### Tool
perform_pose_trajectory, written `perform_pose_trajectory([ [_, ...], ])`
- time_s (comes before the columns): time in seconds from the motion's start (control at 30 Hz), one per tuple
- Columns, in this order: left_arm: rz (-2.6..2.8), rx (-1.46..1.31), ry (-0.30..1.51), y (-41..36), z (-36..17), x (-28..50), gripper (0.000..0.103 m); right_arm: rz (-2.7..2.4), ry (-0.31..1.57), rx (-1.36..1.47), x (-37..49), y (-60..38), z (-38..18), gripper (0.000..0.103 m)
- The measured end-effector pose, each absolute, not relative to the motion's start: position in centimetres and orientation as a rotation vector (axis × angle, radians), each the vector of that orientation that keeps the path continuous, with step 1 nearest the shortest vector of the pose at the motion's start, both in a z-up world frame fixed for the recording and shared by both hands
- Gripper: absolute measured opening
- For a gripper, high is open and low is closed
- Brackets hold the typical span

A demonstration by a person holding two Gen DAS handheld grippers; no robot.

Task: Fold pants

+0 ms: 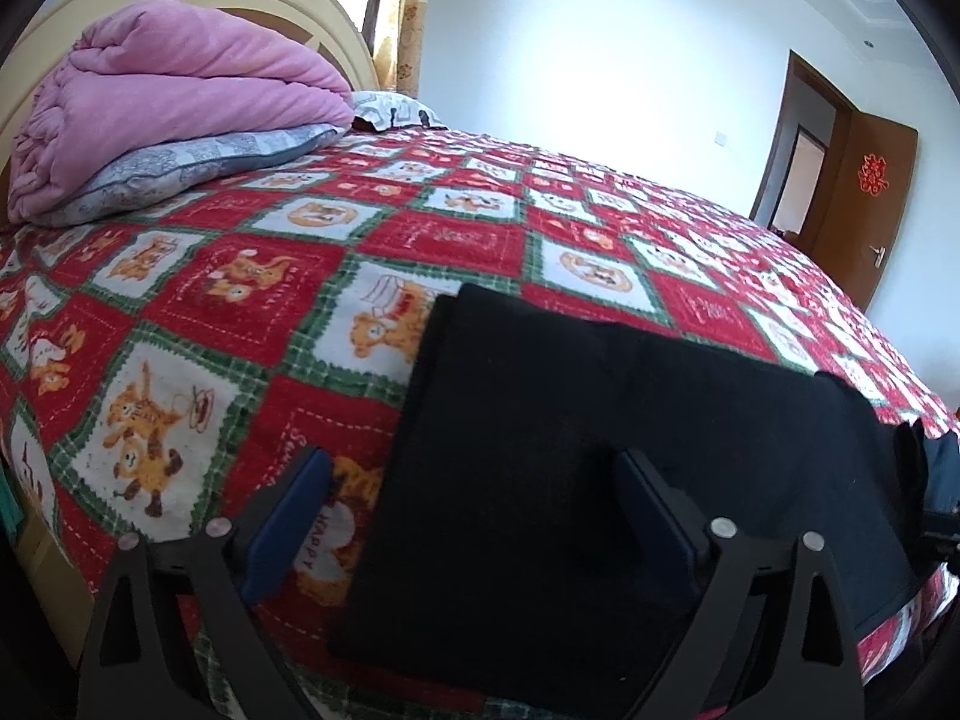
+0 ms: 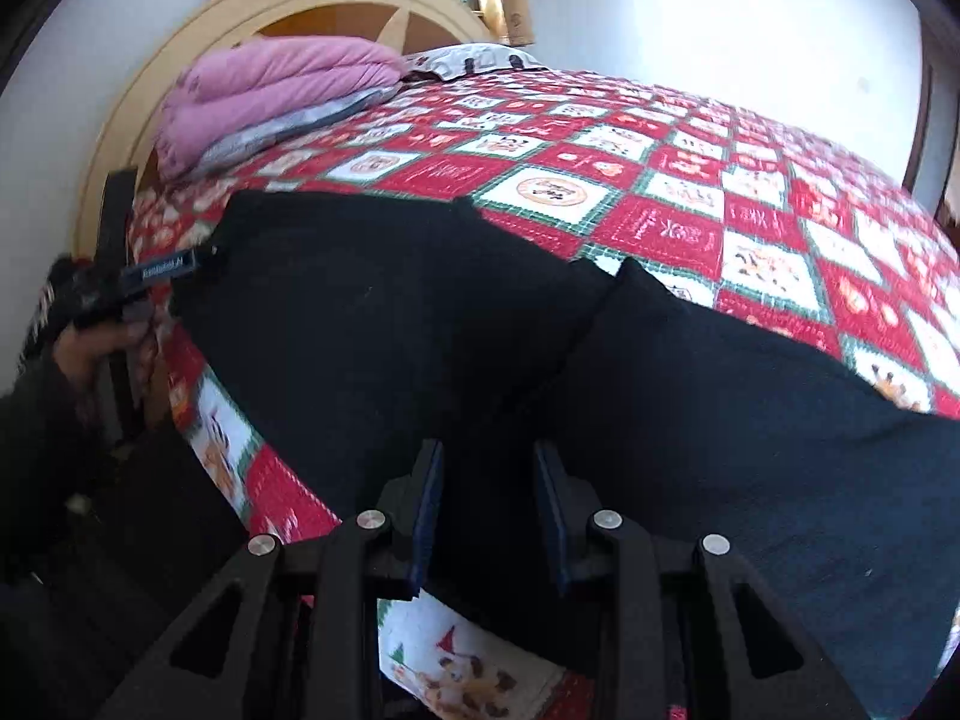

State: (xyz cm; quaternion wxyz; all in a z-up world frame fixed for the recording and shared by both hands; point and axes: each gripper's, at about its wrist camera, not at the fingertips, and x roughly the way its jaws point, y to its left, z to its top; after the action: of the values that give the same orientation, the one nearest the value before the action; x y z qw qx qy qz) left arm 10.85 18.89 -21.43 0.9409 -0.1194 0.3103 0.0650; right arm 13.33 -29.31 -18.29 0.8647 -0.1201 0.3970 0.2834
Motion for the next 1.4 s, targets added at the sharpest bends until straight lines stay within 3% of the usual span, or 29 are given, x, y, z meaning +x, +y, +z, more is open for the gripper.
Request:
perform_pose_trajectory([
  [0.23, 0.127, -0.233, 0.642, 18.6, -21.6, 10.8, 0.102, 0.61, 0.878, -0.218, 13.3, -29.7, -18.8, 0.033],
  [0.6, 0.132, -0.24, 0.653, 18.4, -21.6, 10.7, 0.098, 0.575, 0.809, -0.12, 12.6, -31.7, -17.1, 0.033],
  [0.7, 0.135, -0.251, 0.659, 18.6, -21.4, 10.6, 0.092, 0.559, 0.825, -0.109, 13.0, -31.8, -17.6, 0.033],
  [0.83, 0.123, -0.264, 0.673, 18.9, -20.8, 10.3, 0.068, 0.548, 0.826, -0.113, 13.1, -31.9, -17.8, 0.033],
  [0.87, 0.117, -0.275, 0.676, 19.0, -20.8, 10.2, 0.066, 0.545, 0.825, -0.112, 13.1, -32.0, -17.8, 0.033],
  [1.03, 0.121, -0.315, 0.662, 19.6, -20.8, 9.8, 0.07, 0.538, 0.826, -0.108, 13.2, -32.2, -17.9, 0.033],
  [1.13, 0.146, -0.305, 0.654, 19.7, -20.9, 9.4, 0.078, 0.537, 0.826, -0.107, 13.2, -32.2, -17.9, 0.033],
  [1.23, 0.144, -0.325, 0.652, 20.0, -21.2, 9.3, 0.078, 0.533, 0.826, -0.11, 13.2, -32.2, -18.0, 0.033],
  [1.3, 0.132, -0.318, 0.653, 19.9, -21.3, 9.3, 0.074, 0.533, 0.825, -0.111, 13.3, -32.2, -18.0, 0.033],
  [1.37, 0.094, -0.336, 0.656, 19.9, -21.1, 9.2, 0.054, 0.533, 0.825, -0.109, 13.2, -32.2, -18.0, 0.033],
  [1.4, 0.089, -0.332, 0.661, 19.7, -20.8, 9.2, 0.052, 0.53, 0.823, -0.106, 13.2, -32.2, -17.9, 0.033],
])
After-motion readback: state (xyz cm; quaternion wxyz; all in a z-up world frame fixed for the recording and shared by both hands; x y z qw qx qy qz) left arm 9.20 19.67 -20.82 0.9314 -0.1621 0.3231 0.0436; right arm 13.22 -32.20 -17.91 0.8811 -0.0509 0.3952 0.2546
